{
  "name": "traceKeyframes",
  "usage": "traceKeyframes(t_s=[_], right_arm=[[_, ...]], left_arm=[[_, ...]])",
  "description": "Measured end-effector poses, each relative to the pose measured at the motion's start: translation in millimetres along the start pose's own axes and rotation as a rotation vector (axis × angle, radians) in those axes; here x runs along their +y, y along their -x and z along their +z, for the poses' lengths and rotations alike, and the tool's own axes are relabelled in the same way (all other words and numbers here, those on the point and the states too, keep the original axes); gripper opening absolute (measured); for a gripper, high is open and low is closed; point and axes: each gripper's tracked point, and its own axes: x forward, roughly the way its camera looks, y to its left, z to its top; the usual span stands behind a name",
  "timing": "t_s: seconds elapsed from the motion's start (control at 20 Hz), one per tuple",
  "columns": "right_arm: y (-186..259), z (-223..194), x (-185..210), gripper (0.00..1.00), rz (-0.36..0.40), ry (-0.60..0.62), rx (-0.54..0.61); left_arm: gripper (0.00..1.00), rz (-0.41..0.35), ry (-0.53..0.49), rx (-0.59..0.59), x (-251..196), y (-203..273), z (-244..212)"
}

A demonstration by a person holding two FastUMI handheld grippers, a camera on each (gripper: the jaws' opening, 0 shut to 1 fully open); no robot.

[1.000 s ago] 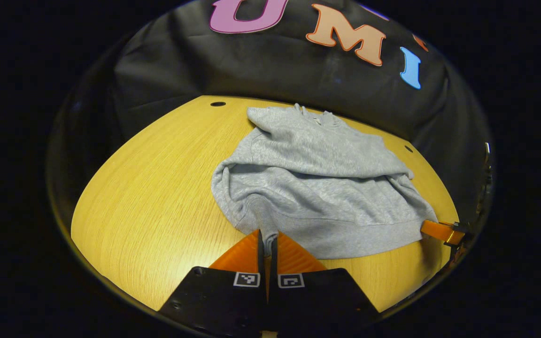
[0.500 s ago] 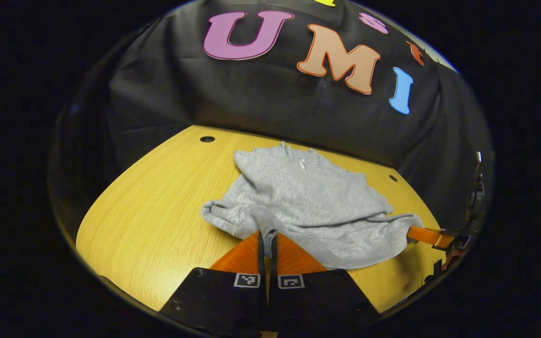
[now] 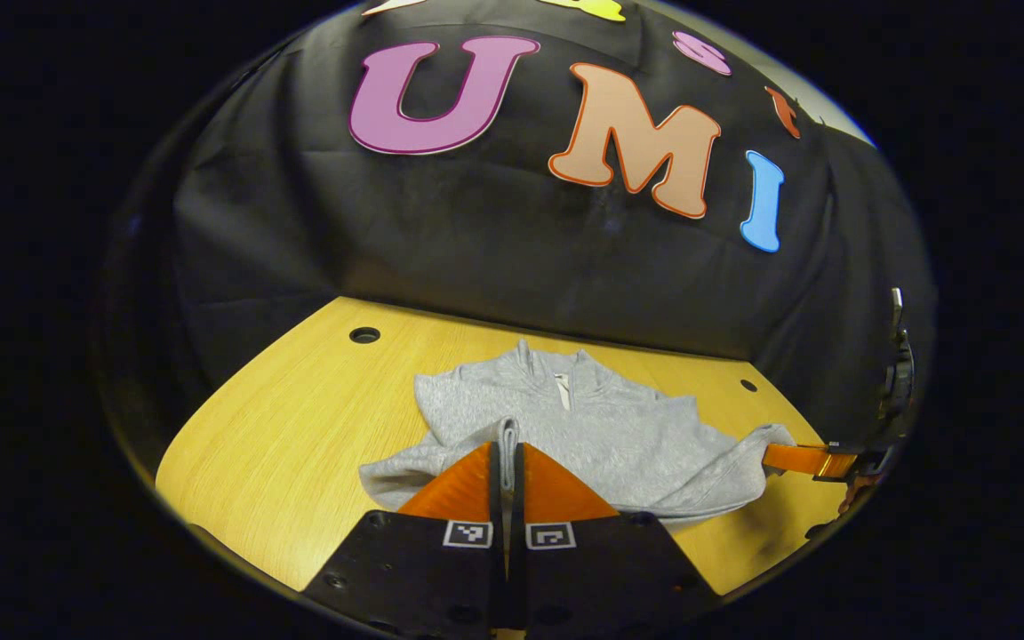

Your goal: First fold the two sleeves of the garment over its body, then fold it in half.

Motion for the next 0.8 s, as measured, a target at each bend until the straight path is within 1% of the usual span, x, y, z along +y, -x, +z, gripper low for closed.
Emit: traceKeyframes(t_s=[0.2,0.3,0.4,0.45,0.5,0.55,0.6,0.7,0.75,0.8], right_arm=[[-32,6,-5,0.03,-0.006,-0.005,0.057],[-43,2,-9,0.04,-0.009,-0.019,0.087],[-58,2,-9,0.08,0.002,-0.049,0.102],[-63,5,-11,0.14,0.006,-0.067,0.098],[-68,11,-10,0.17,0.018,-0.098,0.088],[-68,16,-12,0.33,0.023,-0.132,0.078],[-72,20,-12,0.46,0.028,-0.161,0.068],[-77,22,-22,0.76,0.006,-0.176,0.059],[-78,23,-27,0.82,-0.006,-0.172,0.052],[-81,25,-25,0.96,-0.009,-0.175,0.044]], left_arm=[[0.00,0.002,0.012,0.038,2,-40,-6],[0.00,0.004,0.001,0.070,3,-56,-14],[0.00,0.015,-0.024,0.089,5,-68,-19],[0.00,0.025,-0.034,0.097,7,-72,-22],[0.00,0.029,-0.040,0.102,6,-78,-25],[0.00,0.030,-0.045,0.110,5,-82,-26],[0.00,0.033,-0.051,0.116,4,-85,-29],[0.01,0.044,-0.068,0.127,5,-91,-33],[0.09,0.055,-0.080,0.127,7,-93,-32],[0.12,0.070,-0.089,0.123,10,-95,-31]])
